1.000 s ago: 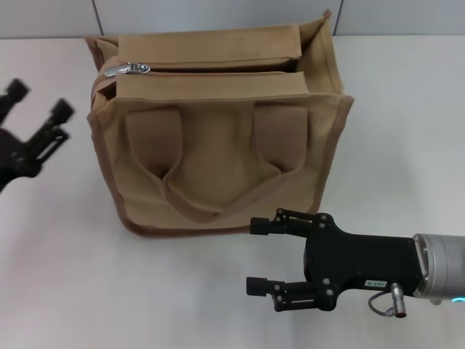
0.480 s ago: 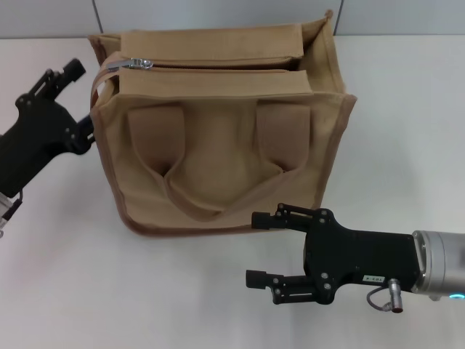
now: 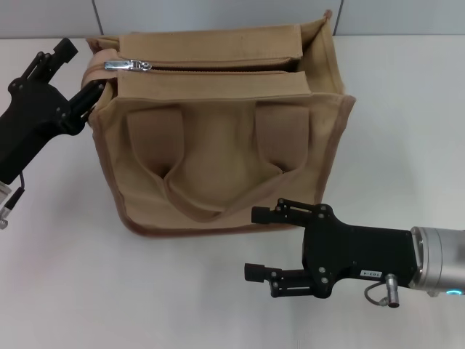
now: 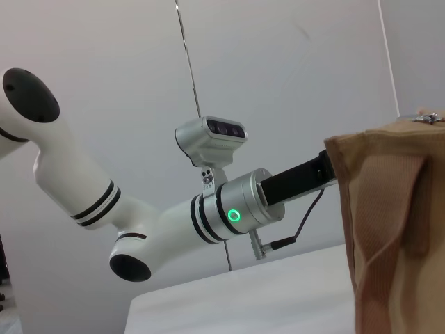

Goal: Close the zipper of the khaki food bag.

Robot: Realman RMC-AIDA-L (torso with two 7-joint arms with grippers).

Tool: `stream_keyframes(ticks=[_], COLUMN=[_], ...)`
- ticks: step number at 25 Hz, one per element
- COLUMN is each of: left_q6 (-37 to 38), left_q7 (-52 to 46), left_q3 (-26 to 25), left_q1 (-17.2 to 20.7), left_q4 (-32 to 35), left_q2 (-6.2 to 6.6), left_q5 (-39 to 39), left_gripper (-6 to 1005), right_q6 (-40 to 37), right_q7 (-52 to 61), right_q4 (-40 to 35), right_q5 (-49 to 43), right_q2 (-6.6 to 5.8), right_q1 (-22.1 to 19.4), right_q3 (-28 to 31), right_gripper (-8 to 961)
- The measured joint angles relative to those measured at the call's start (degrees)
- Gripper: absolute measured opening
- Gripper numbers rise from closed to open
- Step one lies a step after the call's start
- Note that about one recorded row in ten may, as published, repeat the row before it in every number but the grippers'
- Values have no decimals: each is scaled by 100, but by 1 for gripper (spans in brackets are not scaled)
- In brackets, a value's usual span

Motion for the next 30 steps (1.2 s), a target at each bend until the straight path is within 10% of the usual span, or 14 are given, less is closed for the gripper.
stream_keyframes(ticks=[16, 30], left_q6=[192, 335], left_q7=[-245, -730], left_q3=[122, 162], left_q1=[37, 89], left_q4=[62, 141], left_q2=[12, 25], left_q5=[75, 144], left_gripper=[665, 40], right_q6=[104, -41], right_q7=[0, -23], right_q4=[55, 272], right_q5=[17, 301], right_q2=[0, 0], right_q1=[52, 137], right_q3=[0, -16], right_gripper=[817, 814])
